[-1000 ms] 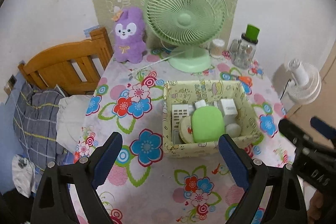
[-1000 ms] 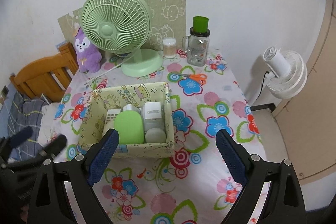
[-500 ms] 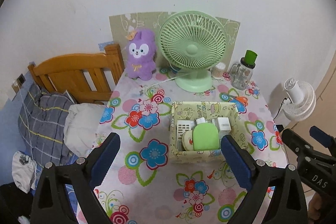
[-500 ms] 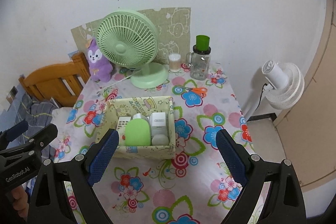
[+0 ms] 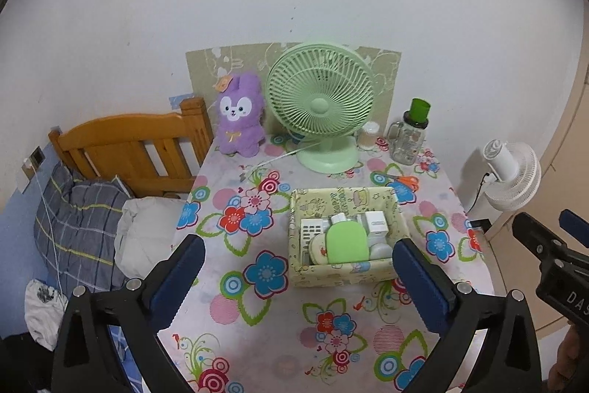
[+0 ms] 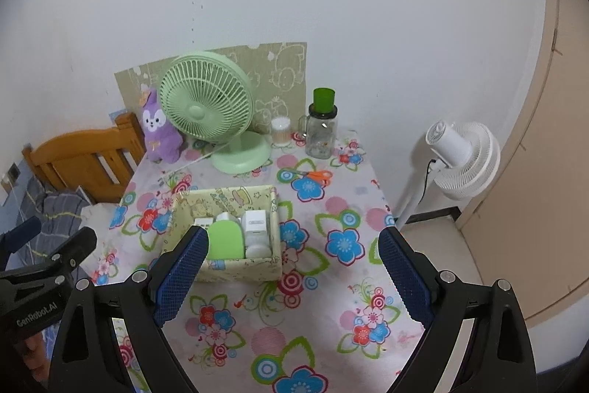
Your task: Organize rigid objects
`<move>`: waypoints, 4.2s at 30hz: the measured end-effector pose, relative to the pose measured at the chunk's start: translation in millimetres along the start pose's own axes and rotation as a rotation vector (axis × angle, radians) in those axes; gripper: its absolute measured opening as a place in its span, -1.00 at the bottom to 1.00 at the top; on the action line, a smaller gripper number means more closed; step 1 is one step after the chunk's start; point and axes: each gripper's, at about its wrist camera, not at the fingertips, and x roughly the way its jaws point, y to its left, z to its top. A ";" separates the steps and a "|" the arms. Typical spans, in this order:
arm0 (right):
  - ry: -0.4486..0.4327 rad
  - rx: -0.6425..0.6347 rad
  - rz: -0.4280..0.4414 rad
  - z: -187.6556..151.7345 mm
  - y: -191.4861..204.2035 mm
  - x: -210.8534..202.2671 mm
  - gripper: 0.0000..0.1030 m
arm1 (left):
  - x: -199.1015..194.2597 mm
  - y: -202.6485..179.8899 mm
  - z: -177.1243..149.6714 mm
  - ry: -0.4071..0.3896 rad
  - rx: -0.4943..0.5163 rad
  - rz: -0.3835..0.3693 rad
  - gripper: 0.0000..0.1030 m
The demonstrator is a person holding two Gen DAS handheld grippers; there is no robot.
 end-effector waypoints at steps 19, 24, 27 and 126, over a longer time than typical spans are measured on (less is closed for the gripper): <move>-0.102 0.004 0.010 9.9 0.0 -40.6 0.87 | -44.8 -1.3 9.1 -0.092 0.010 0.008 1.00; -0.127 0.001 -0.002 10.5 0.9 -47.2 0.91 | -49.6 1.9 11.8 -0.107 -0.001 0.005 1.00; -0.140 0.002 -0.010 10.8 1.9 -50.0 0.92 | -52.3 2.0 13.1 -0.123 0.009 0.010 1.00; -0.132 0.039 -0.010 10.0 2.1 -49.1 0.92 | -43.7 -0.9 13.6 -0.099 0.035 -0.005 1.00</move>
